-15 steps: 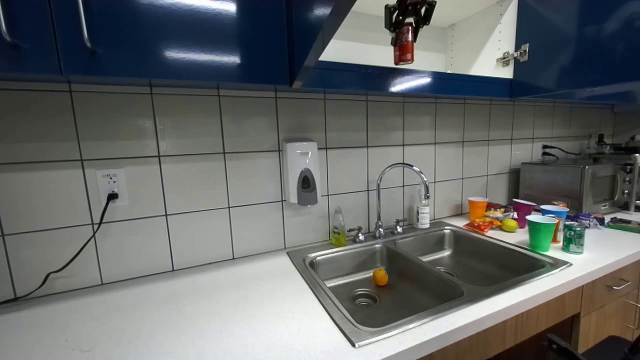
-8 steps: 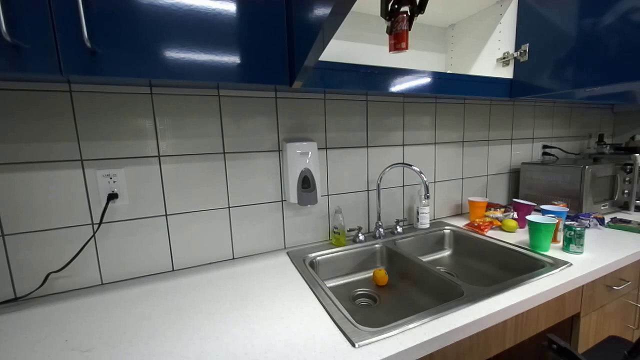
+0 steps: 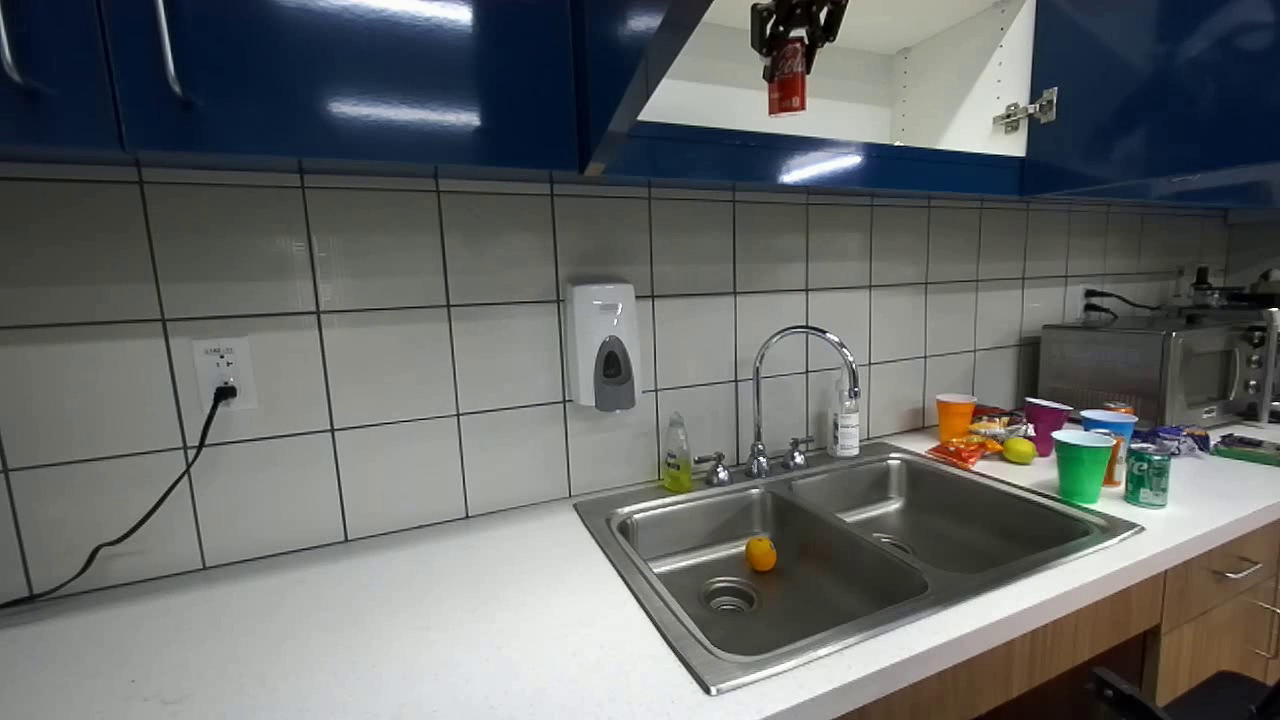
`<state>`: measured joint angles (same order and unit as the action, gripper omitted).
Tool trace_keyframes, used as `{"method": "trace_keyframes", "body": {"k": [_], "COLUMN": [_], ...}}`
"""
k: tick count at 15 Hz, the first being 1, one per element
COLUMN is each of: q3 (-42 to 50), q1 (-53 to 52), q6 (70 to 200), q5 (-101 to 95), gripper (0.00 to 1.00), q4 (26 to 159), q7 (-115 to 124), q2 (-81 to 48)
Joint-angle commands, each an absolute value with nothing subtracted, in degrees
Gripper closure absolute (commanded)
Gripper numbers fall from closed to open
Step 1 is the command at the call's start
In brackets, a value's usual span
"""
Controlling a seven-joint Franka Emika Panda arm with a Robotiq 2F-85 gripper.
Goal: Remove the red can from the sink and put it in the cabinet
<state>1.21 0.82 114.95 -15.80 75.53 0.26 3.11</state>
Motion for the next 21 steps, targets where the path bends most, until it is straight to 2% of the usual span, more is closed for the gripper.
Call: {"method": "trace_keyframes", "body": {"k": [1,21], "q3": [1.6,2.8], "q1": [1.0,1.5], "q6": [115.4,108.0], "q5": [-15.7,-11.1], "gripper": [0.6,0.6], "q4": [70.4,53.5], "q7": [-1.6,-2.5], "q2": [-0.1,-12.4]}}
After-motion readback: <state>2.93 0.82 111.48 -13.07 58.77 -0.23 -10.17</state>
